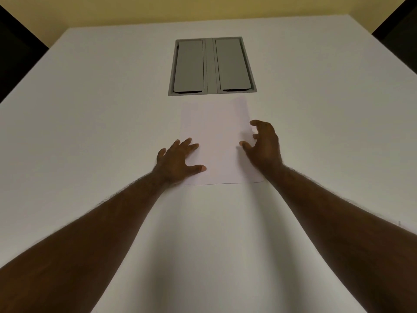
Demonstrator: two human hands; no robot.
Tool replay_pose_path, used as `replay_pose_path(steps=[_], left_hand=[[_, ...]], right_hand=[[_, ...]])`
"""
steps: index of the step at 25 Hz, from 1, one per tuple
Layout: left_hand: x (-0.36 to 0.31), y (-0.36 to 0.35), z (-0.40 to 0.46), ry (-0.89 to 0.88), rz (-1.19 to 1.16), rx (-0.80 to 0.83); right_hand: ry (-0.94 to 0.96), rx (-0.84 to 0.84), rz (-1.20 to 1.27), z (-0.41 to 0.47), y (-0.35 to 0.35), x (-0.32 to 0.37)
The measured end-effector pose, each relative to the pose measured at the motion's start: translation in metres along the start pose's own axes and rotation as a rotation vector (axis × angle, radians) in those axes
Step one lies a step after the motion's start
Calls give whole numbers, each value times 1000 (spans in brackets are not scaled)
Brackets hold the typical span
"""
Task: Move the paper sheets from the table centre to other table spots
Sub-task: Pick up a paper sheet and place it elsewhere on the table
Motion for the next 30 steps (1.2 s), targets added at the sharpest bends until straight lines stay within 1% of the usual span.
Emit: replay_pose_path(steps=[2,4,8,17,20,22,25,27,28,30], left_hand=[[-1,1,-3,-11,13,11],[-2,1,-6,-20,32,25],[-3,0,-11,-26,64,42],[-5,0,-14,-13,67,61],[-6,-1,-14,-9,70,69],[-5,0,-15,-3,60,61],[-3,0,-17,-6,47,55],[-6,4,-19,0,15,50],[-8,11,-19,20,-45,23],[-9,36,-21,96,-295,-90]], right_hand=[[-127,-77,31,3,11,-7],[-234,-62,11,5,13,-15],[-288,-21,-13,0,10,-16],[-221,-46,-44,-6,15,-2],[-157,5,-130,-6,12,2],[-126,59,-139,-5,6,3],[-140,88,-62,-4,1,4],[-157,43,0,-5,6,6],[-170,1,63,-6,11,8],[-216,-76,247,-9,23,13]])
Point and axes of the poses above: each hand's wrist, its own z-axis towards the middle knuckle, its own y-axis out of the back of the hand, x = y × z, the point moved 8 cm from there along z, towards the middle knuckle, and after that the axes turned 11 degrees about y, right-handed, at the moved point
